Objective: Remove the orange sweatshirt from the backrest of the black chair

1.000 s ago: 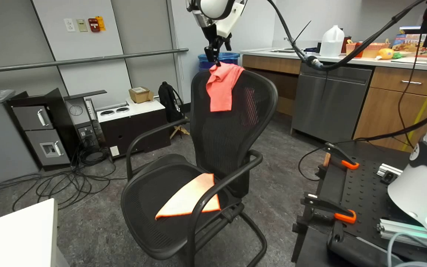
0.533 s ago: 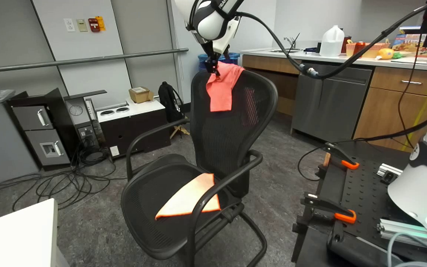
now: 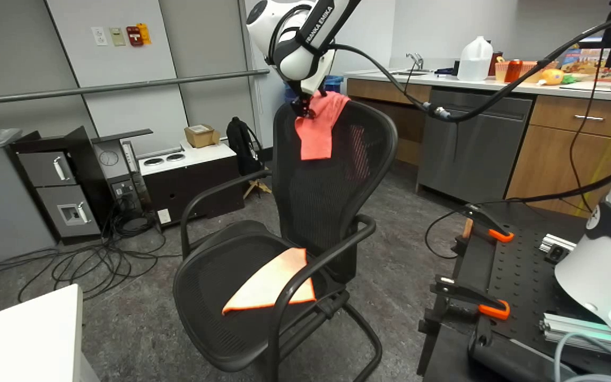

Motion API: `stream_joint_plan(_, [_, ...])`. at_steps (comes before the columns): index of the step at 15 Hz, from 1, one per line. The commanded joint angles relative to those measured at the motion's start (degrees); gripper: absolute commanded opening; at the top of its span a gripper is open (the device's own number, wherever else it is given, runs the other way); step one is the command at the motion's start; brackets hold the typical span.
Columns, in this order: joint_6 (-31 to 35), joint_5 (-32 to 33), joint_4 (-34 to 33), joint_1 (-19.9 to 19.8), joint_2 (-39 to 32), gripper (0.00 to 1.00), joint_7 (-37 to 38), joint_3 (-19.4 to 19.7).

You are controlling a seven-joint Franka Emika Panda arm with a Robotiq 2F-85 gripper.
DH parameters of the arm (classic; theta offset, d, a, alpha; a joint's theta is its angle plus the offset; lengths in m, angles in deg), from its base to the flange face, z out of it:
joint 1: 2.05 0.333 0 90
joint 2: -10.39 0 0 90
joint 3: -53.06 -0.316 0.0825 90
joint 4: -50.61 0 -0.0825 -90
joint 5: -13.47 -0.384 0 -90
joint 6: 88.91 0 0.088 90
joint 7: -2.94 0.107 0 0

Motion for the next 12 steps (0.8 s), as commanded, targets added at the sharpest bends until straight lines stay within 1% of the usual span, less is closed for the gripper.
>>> stream_joint_plan(1, [-0.8, 0.5, -4.8, 0.9, -3.7, 0.75, 0.7, 1.8])
stream_joint_plan(2, [-1.0, 0.4, -5.3, 0.9, -3.9, 0.74, 0.6, 1.9])
stream_joint_plan(5, [-0.9, 0.0, -6.1, 0.8, -4.0, 0.49, 0.6, 2.0])
stream_joint_plan(6, [-0.8, -0.2, -6.2, 0.8, -3.7, 0.42, 0.6, 2.0])
stream_joint_plan(7, [-0.5, -0.3, -6.0, 0.7, -3.3, 0.35, 0.6, 1.8])
stream_joint_plan(10, [0.3, -0.5, -4.8, 0.8, -1.9, 0.11, 0.5, 1.5])
stream_joint_plan(11, [0.7, -0.7, -4.3, 0.8, -1.3, 0.04, 0.5, 1.2])
stream_joint_plan(12, [1.3, -1.0, -3.5, 0.9, -0.4, 0.0, 0.6, 0.9])
